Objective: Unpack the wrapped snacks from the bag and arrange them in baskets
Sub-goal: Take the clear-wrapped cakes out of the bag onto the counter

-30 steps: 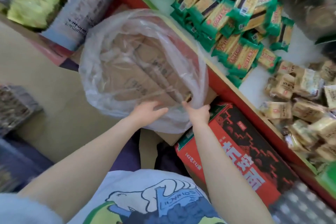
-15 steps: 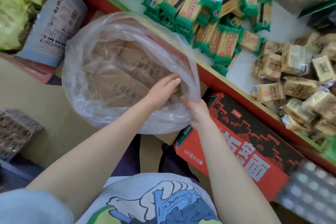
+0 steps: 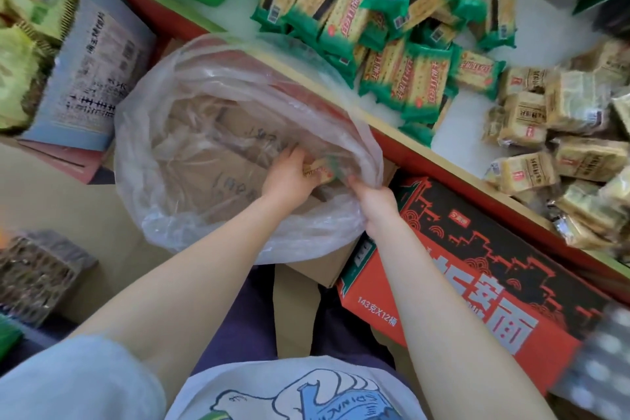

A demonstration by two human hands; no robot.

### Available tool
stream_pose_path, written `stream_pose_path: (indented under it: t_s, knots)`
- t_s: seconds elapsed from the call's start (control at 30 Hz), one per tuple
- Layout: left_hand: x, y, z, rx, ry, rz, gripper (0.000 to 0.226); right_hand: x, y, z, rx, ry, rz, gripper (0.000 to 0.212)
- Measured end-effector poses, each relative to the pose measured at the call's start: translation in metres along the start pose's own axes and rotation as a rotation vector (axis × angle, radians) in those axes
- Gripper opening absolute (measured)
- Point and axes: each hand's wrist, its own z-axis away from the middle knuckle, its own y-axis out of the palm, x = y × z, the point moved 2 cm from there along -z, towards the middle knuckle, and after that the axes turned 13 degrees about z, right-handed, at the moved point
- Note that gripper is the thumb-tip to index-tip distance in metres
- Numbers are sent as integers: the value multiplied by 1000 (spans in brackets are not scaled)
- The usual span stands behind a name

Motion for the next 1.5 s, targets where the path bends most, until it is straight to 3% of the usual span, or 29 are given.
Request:
stream_pose_path:
  t_s: [0.17, 0.27, 0.43, 0.7, 0.83, 0.93, 1.03, 1.1, 1.23, 1.3, 1.4, 1.5]
  knots:
    - [21, 12, -11, 17, -1, -139, 61, -1, 3, -14, -21, -7, 10, 49]
    - [27, 12, -15, -9, -7, -148, 57, -6, 3, -16, -30, -5, 13, 42]
    - [23, 5, -9, -53, -4, -130, 58, -9, 6, -19, -30, -11, 8, 51]
    - [14, -38, 53, 57, -94, 340, 58, -2, -1, 10, -25, -63, 20, 58]
    - [-9, -53, 98, 113, -47, 514, 55, 4, -29, 64, -97, -252, 355, 84]
    - [-43, -59, 120, 148, -7, 610, 45, 13, -60, 119, -233, -488, 369, 53]
    - [-91, -53, 135, 229, 21, 638, 31, 27, -95, 165, -44, -704, 246, 47]
    - [-127, -41, 142, 276, 58, 591, 21, 35, -122, 186, 58, -766, 327, 46]
    - [-196, -2, 145, 221, 206, 548, 26, 38, -183, 203, -17, -752, 413, 13]
    - [-214, 25, 130, 165, 257, 589, 26, 30, -212, 195, -131, -659, 344, 20]
    - [-215, 62, 91, 51, 343, 107, 44, 19, -245, 168, -241, -433, 184, 34]
    - [-191, 85, 65, 36, 253, -369, 68, 31, -258, 140, -243, -367, 157, 30]
